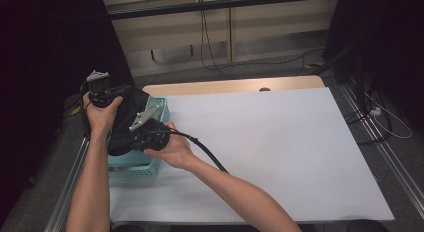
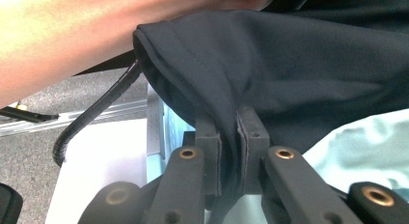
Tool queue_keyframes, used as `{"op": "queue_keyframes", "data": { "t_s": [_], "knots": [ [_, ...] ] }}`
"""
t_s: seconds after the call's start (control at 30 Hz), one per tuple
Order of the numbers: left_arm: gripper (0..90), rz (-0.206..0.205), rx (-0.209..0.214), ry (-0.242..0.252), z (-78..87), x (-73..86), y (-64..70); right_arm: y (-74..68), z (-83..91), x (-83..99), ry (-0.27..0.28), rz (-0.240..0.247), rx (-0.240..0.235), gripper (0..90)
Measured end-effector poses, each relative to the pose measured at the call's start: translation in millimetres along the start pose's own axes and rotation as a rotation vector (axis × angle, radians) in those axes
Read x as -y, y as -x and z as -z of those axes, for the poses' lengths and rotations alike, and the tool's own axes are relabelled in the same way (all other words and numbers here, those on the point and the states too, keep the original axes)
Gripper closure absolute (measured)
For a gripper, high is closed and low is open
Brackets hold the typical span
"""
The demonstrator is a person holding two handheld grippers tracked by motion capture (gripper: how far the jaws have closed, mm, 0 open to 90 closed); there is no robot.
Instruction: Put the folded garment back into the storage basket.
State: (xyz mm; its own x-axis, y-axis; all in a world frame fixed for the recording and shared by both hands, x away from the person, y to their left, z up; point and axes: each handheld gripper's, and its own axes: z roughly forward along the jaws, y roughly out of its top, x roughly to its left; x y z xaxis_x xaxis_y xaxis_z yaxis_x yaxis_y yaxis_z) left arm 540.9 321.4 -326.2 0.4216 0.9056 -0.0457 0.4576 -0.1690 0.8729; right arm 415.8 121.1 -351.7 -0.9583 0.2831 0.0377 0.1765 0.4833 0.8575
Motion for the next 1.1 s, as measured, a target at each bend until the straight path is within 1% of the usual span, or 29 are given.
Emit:
{"op": "queue_keyframes", "data": {
  "t_s": [0.07,0.17,0.23,0.27,0.33,0.4,0.43,0.47,0.53,0.57,0.6,0.7,0.73,0.83,0.87,0.97,1.03,1.1],
  "knots": [
    [76.7,-0.009,0.001,-0.010,-2.0,1.5,-2.0,-0.1,-2.9,0.5,-0.002,-0.001,0.000,82.6],
    [76.7,-0.012,0.005,-0.019,-5.2,4.1,-3.4,0.8,-8.1,1.4,-0.009,-0.005,-0.001,82.6],
    [76.6,-0.005,0.004,-0.023,-6.7,6.5,-4.6,0.6,-11.0,2.4,-0.014,-0.010,-0.003,82.6],
    [76.6,0.006,0.002,-0.023,-8.2,9.5,-6.3,0.6,-13.5,3.6,-0.019,-0.010,-0.002,82.6],
    [76.6,0.010,0.003,-0.025,-9.1,11.1,-6.8,1.1,-14.8,4.3,-0.019,-0.006,-0.003,82.6],
    [76.6,0.006,0.002,-0.035,-10.7,13.2,-7.8,1.8,-16.8,5.5,-0.018,-0.012,-0.005,82.5],
    [76.6,-0.001,-0.001,-0.038,-11.6,13.7,-8.4,1.7,-17.8,6.0,-0.021,-0.010,-0.004,82.6],
    [76.6,-0.020,-0.008,-0.058,-12.2,13.3,-8.9,1.4,-18.8,6.4,-0.024,-0.009,-0.003,82.5],
    [76.5,-0.009,0.008,-0.059,-13.2,13.9,-11.1,0.4,-21.6,7.2,-0.030,-0.006,-0.002,82.5],
    [76.4,-0.011,0.013,-0.061,-13.8,15.0,-11.8,0.2,-23.2,7.5,-0.030,-0.005,-0.001,82.5],
    [76.4,-0.013,0.008,-0.078,-15.7,18.4,-13.3,-0.1,-26.2,8.3,-0.034,-0.011,-0.004,82.5],
    [76.4,-0.003,0.003,-0.077,-17.9,22.4,-15.4,-0.6,-29.1,8.9,-0.042,-0.012,-0.003,82.5],
    [76.4,0.009,-0.010,-0.072,-18.8,24.8,-17.0,0.1,-31.5,9.7,-0.045,-0.017,-0.005,82.4],
    [76.4,0.011,-0.004,-0.070,-19.8,25.5,-17.5,1.1,-33.4,11.2,-0.046,-0.023,-0.010,82.3],
    [76.4,0.005,-0.001,-0.071,-20.3,25.5,-17.4,1.5,-34.8,12.9,-0.051,-0.028,-0.012,82.3],
    [76.3,0.002,0.003,-0.069,-22.3,26.2,-16.9,2.4,-36.3,14.1,-0.050,-0.031,-0.012,82.3],
    [76.3,-0.010,-0.002,-0.073,-23.6,26.7,-16.5,2.3,-37.5,14.7,-0.054,-0.038,-0.012,82.2],
    [76.2,-0.021,-0.007,-0.078,-24.2,27.5,-16.3,2.7,-38.3,15.5,-0.054,-0.032,-0.011,82.2]
  ]
}}
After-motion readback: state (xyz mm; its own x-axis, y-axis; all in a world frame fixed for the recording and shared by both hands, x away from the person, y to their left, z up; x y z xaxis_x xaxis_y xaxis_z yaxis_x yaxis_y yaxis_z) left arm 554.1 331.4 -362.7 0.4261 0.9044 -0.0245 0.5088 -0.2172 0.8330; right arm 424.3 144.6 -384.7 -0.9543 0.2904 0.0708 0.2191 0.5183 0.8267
